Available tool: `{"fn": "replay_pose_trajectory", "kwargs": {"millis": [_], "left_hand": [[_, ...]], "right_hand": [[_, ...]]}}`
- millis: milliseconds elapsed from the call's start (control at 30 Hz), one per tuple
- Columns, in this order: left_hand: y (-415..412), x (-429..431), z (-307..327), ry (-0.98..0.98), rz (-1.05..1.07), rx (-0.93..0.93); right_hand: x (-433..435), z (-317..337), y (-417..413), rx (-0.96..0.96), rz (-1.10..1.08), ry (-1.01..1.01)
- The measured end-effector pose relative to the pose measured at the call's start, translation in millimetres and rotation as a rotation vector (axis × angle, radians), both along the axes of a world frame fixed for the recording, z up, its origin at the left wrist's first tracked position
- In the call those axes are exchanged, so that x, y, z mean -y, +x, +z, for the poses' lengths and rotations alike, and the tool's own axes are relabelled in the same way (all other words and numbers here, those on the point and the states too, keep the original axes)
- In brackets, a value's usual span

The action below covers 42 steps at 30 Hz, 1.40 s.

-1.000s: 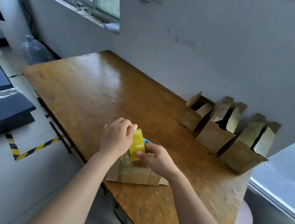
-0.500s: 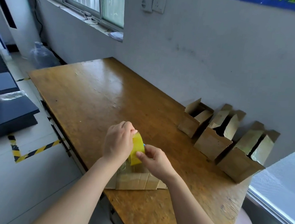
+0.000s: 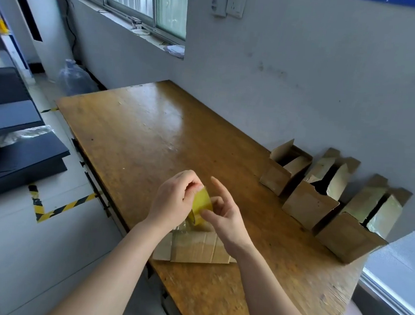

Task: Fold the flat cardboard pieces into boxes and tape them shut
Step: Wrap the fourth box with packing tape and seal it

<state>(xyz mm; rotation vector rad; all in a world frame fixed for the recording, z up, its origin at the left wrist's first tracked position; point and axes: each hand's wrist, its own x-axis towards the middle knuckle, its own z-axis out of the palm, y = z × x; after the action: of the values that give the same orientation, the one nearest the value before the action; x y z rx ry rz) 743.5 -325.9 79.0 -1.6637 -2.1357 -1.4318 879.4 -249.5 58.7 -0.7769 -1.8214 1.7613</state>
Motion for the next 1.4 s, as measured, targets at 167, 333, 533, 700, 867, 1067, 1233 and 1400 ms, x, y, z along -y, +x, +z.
{"fn": "replay_pose_trajectory", "kwargs": {"millis": [167, 333, 533, 700, 867, 1067, 1233, 1400], "left_hand": [[-0.1, 1.9, 2.2, 0.004, -0.045, 0.019], [12.5, 13.9, -36.0, -0.116, 0.099, 0.438], [-8.0, 37.0, -77.8, -0.647, -0.115, 0.506], [-14.7, 42.5, -85.8, -0.682, -0.139, 0.627], [-14.0, 44.0, -86.5, -0.657, -0.157, 0.675], [-10.0, 50.1, -67.6, -0.639, -0.190, 0.704], [-5.6, 49.3, -53.2, -0.389, -0.053, 0.941], [2.5, 46.9, -60.1, -0.397, 0.062, 1.003]], "right_hand": [[5.1, 3.8, -11.2, -0.062, -0.115, 0.054], [3.6, 6.4, -22.2, -0.065, -0.247, -0.042], [-0.2, 12.0, -21.6, -0.129, -0.317, -0.205], [-10.2, 42.1, -20.5, 0.077, -0.205, 0.140], [-12.2, 58.1, -32.4, 0.847, 0.278, 0.776], [1.4, 35.9, -49.7, 1.007, 0.381, 0.874], [2.9, 32.0, -54.0, 1.045, 0.373, 0.928], [7.6, 30.8, -53.2, 1.043, 0.357, 1.001]]}}
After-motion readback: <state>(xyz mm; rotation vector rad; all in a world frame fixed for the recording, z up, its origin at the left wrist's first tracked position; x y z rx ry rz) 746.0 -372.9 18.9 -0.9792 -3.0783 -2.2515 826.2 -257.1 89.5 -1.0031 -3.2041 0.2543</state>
